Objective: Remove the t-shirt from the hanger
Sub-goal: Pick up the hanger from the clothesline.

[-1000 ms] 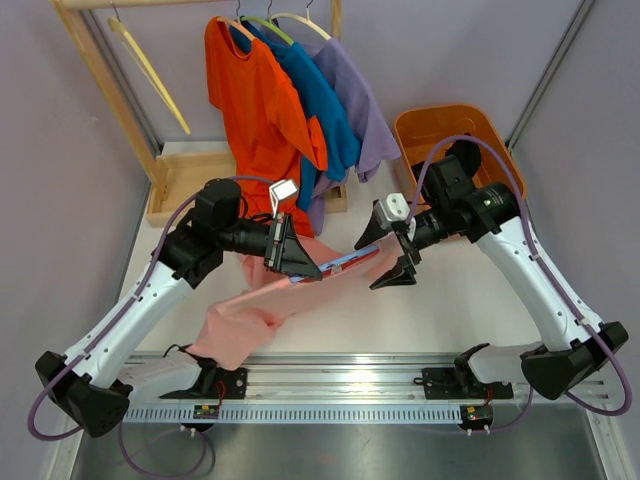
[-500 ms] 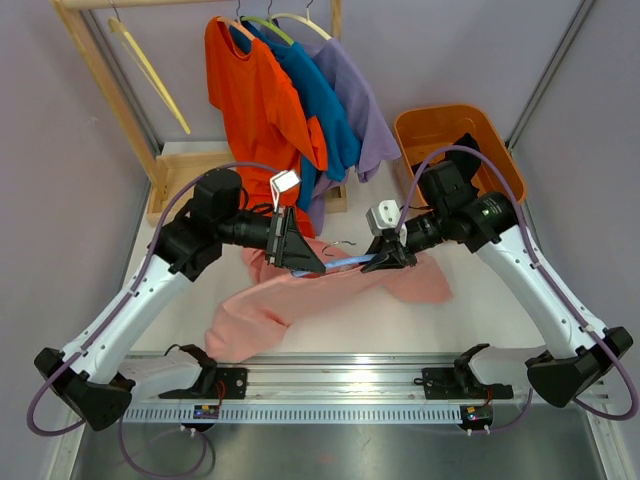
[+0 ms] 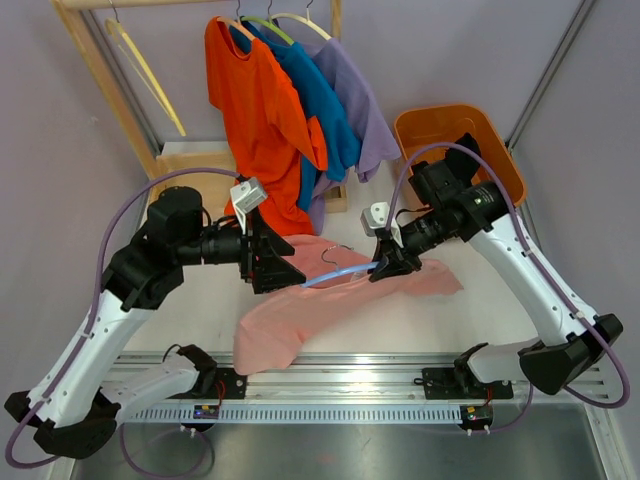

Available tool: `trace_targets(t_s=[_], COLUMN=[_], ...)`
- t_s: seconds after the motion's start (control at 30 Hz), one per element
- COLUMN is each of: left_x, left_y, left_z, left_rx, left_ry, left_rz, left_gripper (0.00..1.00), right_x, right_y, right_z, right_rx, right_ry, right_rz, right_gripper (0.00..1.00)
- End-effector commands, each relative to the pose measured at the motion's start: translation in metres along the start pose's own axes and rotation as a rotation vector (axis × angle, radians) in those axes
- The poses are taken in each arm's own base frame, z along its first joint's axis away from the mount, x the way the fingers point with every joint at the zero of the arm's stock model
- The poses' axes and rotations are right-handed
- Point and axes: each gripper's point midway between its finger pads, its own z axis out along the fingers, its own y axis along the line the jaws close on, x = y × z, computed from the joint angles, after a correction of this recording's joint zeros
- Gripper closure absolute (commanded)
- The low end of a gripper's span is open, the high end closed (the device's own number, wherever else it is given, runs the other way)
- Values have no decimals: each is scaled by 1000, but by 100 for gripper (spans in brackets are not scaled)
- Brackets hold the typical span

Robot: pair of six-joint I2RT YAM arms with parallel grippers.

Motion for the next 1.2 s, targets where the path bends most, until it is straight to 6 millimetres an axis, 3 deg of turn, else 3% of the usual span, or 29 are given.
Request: trace_targets(t_s=[0.0,0.33,0.47,0.63,0.7,0.83,1.03,1.1,1.13,1.17], left_x=[-7,-12,-12,-10,-10,-9,-2,0,0,1], left_y=[14,29,42,44,43,41,33,34,33,34], left_z=[3,51,56,57,56,58,62,63,63,64], left_rx=[-66,-76,-147,-147,-145,-132,-80,-79,-77,-80], left_ry=[-66,16,63,79,76,76,92,98,99,102], left_rz=[155,278,326,404,420,432,452,463,470,480], left_gripper=[12,14,20,36,54,68,65,57,48,46], right_x=[-21,-27,-29,-29,-27,-28,-32,-34,-35,-36], right_y=[16,10,12,12,12,11,12,13,13,13], right_z=[-6,-4,-5,-4,-3,-2,-3,-2,-3,-3], right_rx=[-54,-116,-116,-121,-123,-136,-163,-172,-174,-174], right_ry=[-52,-57,-62,-65,-61,-65,-73,-81,-83,-84], right_rz=[80,142,131,133,139,151,167,172,176,176], right_gripper=[100,100,100,100,100,100,100,100,100,100])
